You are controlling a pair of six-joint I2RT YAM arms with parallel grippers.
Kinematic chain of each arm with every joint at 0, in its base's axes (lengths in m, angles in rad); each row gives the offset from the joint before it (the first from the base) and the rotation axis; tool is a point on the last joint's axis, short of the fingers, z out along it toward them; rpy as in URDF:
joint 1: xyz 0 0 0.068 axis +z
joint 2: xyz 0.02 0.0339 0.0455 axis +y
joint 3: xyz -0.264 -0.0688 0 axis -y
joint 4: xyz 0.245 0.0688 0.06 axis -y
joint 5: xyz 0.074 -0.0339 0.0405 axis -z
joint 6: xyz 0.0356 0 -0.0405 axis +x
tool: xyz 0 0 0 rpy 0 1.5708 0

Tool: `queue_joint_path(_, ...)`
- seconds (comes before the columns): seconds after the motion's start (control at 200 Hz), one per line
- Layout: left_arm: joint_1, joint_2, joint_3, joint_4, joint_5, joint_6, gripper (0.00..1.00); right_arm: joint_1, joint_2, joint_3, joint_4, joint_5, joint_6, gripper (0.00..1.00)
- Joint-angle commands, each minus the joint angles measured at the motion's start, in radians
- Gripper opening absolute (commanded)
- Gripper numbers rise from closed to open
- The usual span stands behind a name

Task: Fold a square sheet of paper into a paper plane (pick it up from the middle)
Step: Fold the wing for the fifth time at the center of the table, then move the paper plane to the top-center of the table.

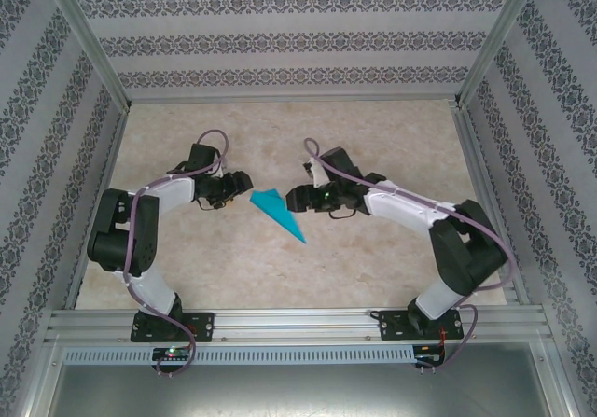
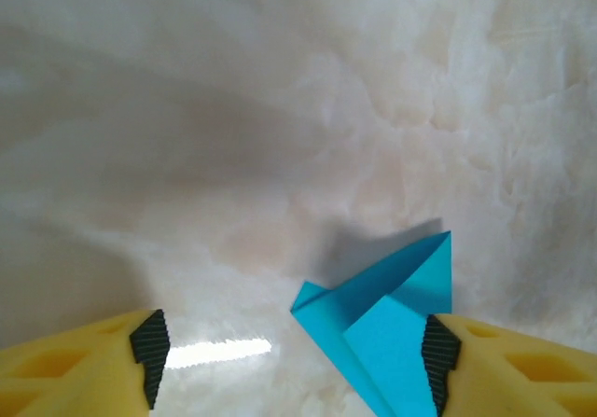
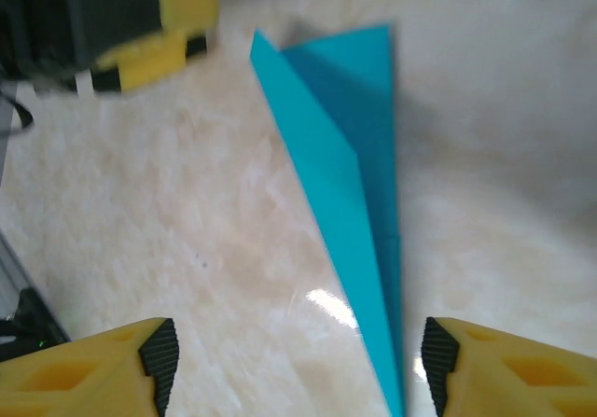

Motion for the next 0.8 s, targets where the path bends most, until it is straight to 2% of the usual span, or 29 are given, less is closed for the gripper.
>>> queue_joint_path(0.0,-0.05,-0.061,0.011,-0.114,-0.101,-0.038,0.85,-0.068,-0.013,-0.026,-0.026,0.099,-0.047,0.74)
queue_joint_path(0.18,-0.199,-0.09,0.076,-0.263,-0.311,-0.106,0.97,-0.169,0.02,-0.034,0.035,0.07,-0.029,0.83)
queue_joint_path(0.27,-0.289,-0.081,0.122,-0.328,-0.4,-0.16,0.99,-0.189,0.027,-0.059,0.083,0.098,-0.008,0.89)
queue_joint_path(0.49,-0.447,-0.009,0.26,-0.471,-0.567,-0.282,1.0,-0.228,0.029,-0.102,0.106,0.137,0.023,0.91)
queue_joint_path(0.59,-0.471,0.051,0.336,-0.537,-0.596,-0.297,1.0,-0.248,0.032,-0.115,0.114,0.133,0.046,0.91)
queue_joint_path(0.794,-0.488,0.196,0.462,-0.583,-0.534,-0.26,0.93,-0.274,0.035,-0.132,0.134,0.1,0.077,0.9)
